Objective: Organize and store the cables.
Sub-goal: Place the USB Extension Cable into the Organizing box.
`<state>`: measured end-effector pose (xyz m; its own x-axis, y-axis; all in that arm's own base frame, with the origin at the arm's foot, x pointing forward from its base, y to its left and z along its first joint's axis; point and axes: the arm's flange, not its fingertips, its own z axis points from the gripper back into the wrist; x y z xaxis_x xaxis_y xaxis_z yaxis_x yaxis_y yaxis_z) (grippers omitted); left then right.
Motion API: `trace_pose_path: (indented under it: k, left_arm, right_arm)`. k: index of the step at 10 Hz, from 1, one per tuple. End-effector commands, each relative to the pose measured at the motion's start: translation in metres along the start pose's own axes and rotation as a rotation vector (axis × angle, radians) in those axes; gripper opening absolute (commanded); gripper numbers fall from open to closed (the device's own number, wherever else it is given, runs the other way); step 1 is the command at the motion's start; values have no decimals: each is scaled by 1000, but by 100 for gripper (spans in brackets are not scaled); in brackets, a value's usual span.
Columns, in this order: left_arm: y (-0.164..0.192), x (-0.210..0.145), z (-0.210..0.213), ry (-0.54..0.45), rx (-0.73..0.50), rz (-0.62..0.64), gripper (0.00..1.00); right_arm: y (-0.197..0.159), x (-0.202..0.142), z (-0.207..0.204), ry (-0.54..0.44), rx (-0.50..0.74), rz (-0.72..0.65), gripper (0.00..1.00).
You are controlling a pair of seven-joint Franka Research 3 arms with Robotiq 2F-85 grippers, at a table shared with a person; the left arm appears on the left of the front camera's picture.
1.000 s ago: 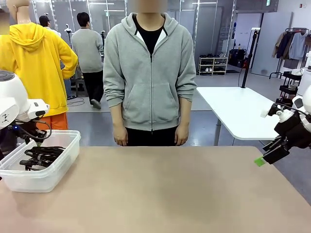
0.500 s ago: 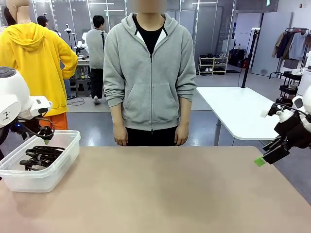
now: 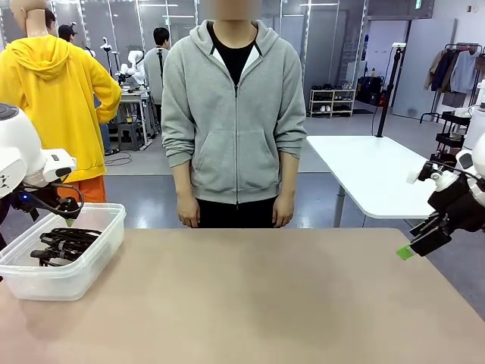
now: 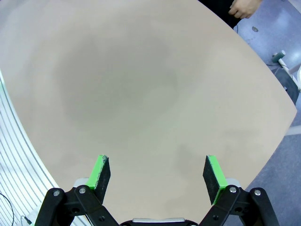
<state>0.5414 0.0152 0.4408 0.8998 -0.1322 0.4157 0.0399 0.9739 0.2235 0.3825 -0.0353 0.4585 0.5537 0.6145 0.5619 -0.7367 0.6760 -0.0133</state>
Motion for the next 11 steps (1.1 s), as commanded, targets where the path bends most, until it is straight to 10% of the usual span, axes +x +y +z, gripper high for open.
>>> trace_pose_path:
  k: [1, 11]
  left_arm:
    - [1, 6, -3, -3, 2, -23, 94]
    - [1, 6, -3, -3, 2, -23, 94]
  right_arm:
    - [2, 2, 1, 17, -2, -22, 100]
    - [2, 2, 1, 17, -2, -22, 100]
